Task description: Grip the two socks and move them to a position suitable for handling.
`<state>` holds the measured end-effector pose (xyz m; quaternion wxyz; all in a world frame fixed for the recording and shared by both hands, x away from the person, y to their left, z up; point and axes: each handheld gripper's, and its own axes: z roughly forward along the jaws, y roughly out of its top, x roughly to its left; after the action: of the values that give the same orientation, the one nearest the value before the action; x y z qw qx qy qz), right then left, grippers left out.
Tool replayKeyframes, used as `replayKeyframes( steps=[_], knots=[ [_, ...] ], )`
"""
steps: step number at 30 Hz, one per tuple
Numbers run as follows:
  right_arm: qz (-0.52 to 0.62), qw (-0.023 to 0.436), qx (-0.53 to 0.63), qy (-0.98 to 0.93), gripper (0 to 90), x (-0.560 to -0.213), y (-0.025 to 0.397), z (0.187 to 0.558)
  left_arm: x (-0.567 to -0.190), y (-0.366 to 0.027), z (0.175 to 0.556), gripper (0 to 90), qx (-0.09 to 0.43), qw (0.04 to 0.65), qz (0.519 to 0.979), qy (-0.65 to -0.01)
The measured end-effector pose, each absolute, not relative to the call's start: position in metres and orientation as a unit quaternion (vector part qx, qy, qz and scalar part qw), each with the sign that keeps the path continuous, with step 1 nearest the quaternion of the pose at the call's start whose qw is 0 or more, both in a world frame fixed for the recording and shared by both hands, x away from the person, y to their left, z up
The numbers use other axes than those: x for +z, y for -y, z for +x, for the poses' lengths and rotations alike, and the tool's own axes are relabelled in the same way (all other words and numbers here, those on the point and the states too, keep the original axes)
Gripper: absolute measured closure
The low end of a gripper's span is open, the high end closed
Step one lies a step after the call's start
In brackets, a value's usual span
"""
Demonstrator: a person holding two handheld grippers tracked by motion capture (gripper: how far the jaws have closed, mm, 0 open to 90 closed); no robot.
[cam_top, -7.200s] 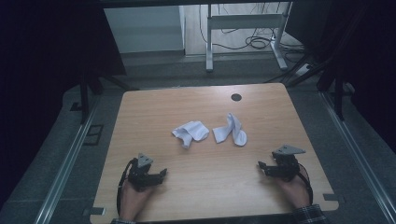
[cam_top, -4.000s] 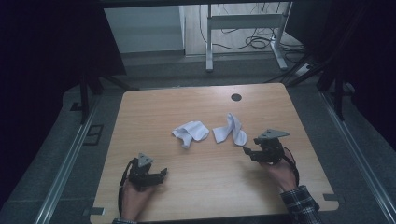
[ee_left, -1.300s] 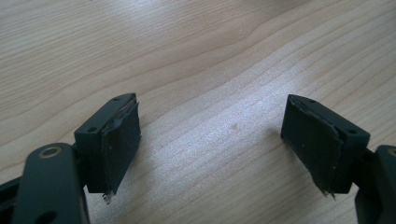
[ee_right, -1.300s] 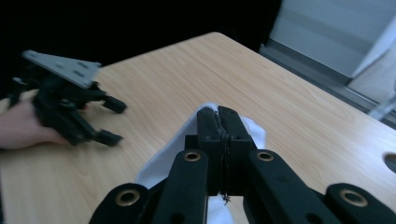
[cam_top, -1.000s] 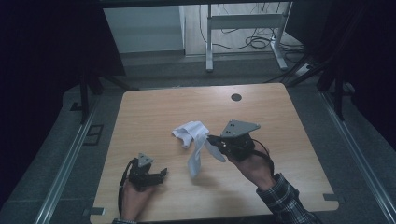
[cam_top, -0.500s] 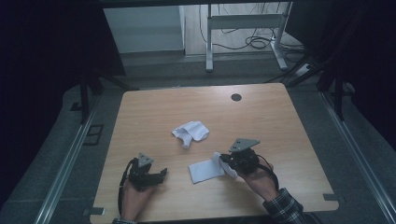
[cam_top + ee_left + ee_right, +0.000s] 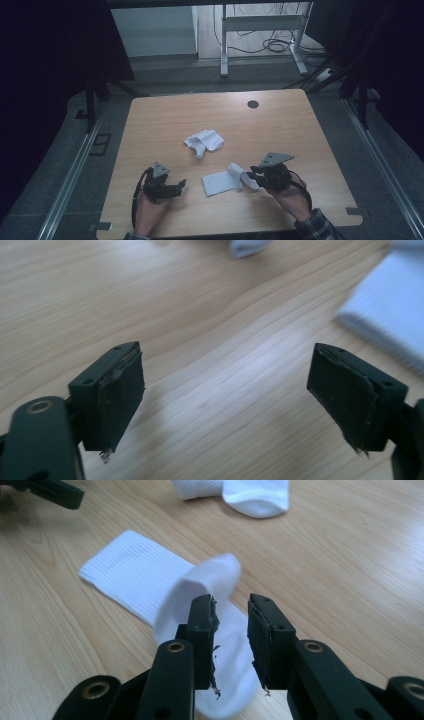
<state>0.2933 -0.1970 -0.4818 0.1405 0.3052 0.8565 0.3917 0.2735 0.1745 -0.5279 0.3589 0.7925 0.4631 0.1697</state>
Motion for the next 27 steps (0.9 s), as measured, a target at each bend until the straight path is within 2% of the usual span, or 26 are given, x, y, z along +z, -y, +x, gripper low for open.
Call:
replayKeyframes(
  steps=[6, 14, 16, 19, 27],
  knots=[
    [0.330, 0.141, 0.382, -0.852, 68.5, -0.489, 0.215, 0.295, -0.524, -0.141, 0.273, 13.3, 0.144, 0.385, 0.803, -0.432],
    [0.339, 0.122, 0.363, -0.859, 64.1, -0.517, 0.209, 0.299, -0.533, -0.106, 0.277, 13.2, 0.142, 0.365, 0.823, -0.412],
    [0.339, 0.121, 0.355, -0.863, 67.6, -0.524, 0.207, 0.300, -0.536, -0.101, 0.279, 13.5, 0.150, 0.349, 0.830, -0.408],
    [0.342, 0.122, 0.347, -0.864, 83.7, -0.529, 0.206, 0.299, -0.537, -0.101, 0.279, 13.9, 0.170, 0.325, 0.837, -0.405],
    [0.362, 0.162, 0.338, -0.853, 83.6, -0.519, 0.225, 0.301, -0.536, -0.121, 0.282, 13.9, 0.199, 0.310, 0.823, -0.432]
  ],
)
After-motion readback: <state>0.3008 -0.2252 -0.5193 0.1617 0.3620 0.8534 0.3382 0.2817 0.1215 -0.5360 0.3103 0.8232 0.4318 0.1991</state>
